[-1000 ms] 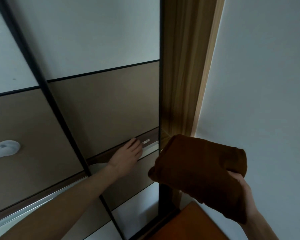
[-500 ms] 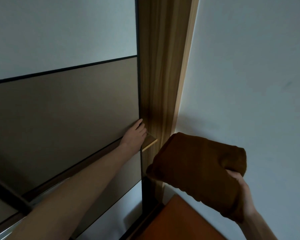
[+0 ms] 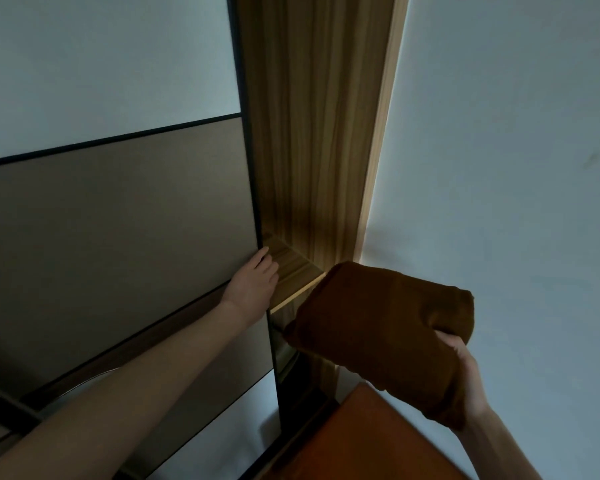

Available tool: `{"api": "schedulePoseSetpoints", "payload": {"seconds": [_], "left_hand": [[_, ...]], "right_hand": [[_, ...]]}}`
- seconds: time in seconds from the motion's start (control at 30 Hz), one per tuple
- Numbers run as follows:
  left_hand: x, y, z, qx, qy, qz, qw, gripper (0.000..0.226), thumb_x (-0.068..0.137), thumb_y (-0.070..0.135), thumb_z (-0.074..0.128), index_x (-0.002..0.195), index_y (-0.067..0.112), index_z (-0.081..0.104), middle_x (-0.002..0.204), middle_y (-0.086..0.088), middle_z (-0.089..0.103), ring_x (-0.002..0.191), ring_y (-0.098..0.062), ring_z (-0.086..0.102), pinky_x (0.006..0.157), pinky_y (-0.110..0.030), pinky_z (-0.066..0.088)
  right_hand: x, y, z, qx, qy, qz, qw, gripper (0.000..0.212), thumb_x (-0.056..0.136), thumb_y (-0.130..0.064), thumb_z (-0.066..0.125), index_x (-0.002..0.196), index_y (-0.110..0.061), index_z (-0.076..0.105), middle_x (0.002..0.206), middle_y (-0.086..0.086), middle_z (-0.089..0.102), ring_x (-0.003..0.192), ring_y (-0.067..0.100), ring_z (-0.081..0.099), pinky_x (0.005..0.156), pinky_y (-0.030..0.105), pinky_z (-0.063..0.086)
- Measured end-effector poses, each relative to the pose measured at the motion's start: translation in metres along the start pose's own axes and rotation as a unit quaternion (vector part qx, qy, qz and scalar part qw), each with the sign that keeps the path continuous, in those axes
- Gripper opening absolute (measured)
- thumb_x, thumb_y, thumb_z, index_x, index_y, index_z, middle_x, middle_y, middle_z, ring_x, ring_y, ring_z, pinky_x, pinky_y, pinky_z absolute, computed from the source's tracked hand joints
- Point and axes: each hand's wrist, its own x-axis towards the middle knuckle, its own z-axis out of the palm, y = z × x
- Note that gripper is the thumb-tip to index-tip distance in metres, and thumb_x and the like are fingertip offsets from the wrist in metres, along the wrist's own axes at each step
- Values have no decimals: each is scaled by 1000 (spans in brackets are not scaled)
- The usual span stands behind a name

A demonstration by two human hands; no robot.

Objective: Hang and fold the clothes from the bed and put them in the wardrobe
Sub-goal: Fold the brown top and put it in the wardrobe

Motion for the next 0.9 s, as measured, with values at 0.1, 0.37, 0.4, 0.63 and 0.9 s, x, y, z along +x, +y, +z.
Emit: {"api": "schedulePoseSetpoints", "payload": {"seconds": [0.1, 0.37, 0.4, 0.63, 0.9], "left_hand": [[-15, -2, 2, 5, -28, 0, 1000, 56, 106, 40, 39, 149, 4, 45, 151, -17, 39, 144, -37, 29, 127, -51, 7], [-63, 2, 19, 3, -98, -30, 995, 55, 107, 41, 40, 150, 7, 44, 145, -13, 48, 136, -32, 39, 121, -46, 16], [-70, 4, 22, 17, -111, -23, 993, 62, 108, 42, 39, 157, 5, 31, 152, -15, 44, 141, -33, 37, 123, -48, 12], [-106, 9, 46, 101, -179, 18, 978, 52, 108, 35, 45, 153, 10, 42, 151, -13, 45, 140, -35, 35, 121, -51, 16], [-131, 5, 46, 81, -247, 9, 966, 38, 107, 33, 48, 141, 19, 54, 136, -10, 55, 128, -33, 43, 108, -45, 27]], "right_hand": [[0, 5, 8, -2, -10, 11, 1000, 38, 83, -31, 62, 109, -5, 69, 90, 27, 75, 78, 43, 72, 80, 51, 55], [6, 14, 29, -4, -53, 49, 997, 37, 89, -32, 59, 114, -4, 66, 91, 26, 76, 72, 39, 76, 60, 49, 62], [7, 16, 33, -8, -49, 52, 997, 42, 85, -33, 61, 116, -5, 66, 97, 27, 75, 78, 41, 76, 64, 51, 62], [14, 34, 45, -47, -26, 39, 998, 118, 32, -43, 101, 136, -8, 58, 136, 34, 59, 123, 57, 57, 88, 61, 56], [9, 49, 66, -43, -45, 61, 996, 88, 55, -41, 91, 133, -16, 59, 138, 27, 59, 122, 50, 60, 104, 70, 45]]}}
